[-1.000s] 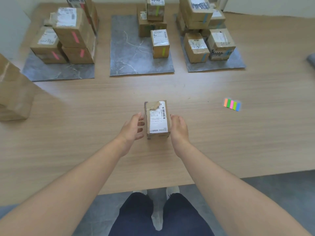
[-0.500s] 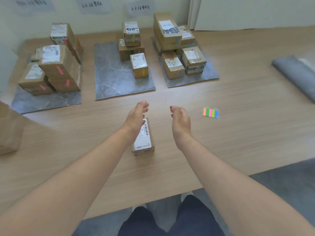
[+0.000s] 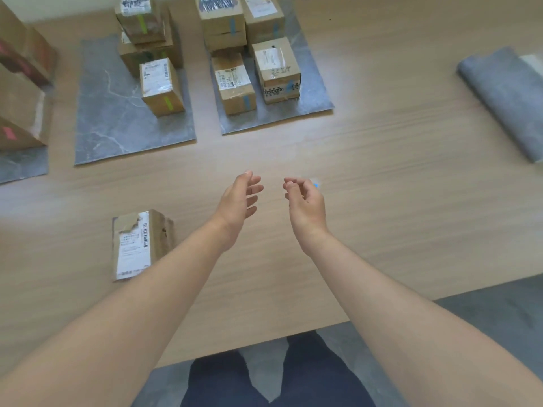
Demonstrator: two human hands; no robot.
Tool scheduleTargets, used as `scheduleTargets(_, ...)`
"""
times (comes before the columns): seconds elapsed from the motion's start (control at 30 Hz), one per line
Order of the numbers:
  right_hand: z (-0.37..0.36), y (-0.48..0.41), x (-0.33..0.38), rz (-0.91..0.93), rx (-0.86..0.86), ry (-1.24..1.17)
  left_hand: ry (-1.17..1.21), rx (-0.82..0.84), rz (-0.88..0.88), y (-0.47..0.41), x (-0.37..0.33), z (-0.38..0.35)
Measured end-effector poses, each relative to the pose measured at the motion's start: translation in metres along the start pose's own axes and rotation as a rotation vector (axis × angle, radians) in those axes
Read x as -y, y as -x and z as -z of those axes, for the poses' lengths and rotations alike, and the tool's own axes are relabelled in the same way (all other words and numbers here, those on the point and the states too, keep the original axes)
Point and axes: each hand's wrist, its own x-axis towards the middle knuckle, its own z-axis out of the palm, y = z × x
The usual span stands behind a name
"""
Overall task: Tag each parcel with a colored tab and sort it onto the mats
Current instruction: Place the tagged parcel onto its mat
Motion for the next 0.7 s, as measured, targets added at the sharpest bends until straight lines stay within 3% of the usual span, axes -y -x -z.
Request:
scheduleTargets(0.2,0.054,-0.038,-0.014,-0.008,0.0,0.132,0.011,0.017,0.047,-0.027,0.008,-0.058)
scheduleTargets(0.47,0.075,-0.079,-0.033,0.049,0.071,0.425,-0.018,0.004,0.087,-0.056,0.019,-0.081)
scheduleTargets(0.6,0.078,-0.106,-0.044,0.219,0.152,0.661,-0.216,-0.012,-0.097,-0.064,0.025,-0.084)
scheduleTargets(0.7,0.074,-0.126,-0.048,0.245,0.241,0.801,-0.443,0.029,-0.243,-0.071,0.036,-0.081)
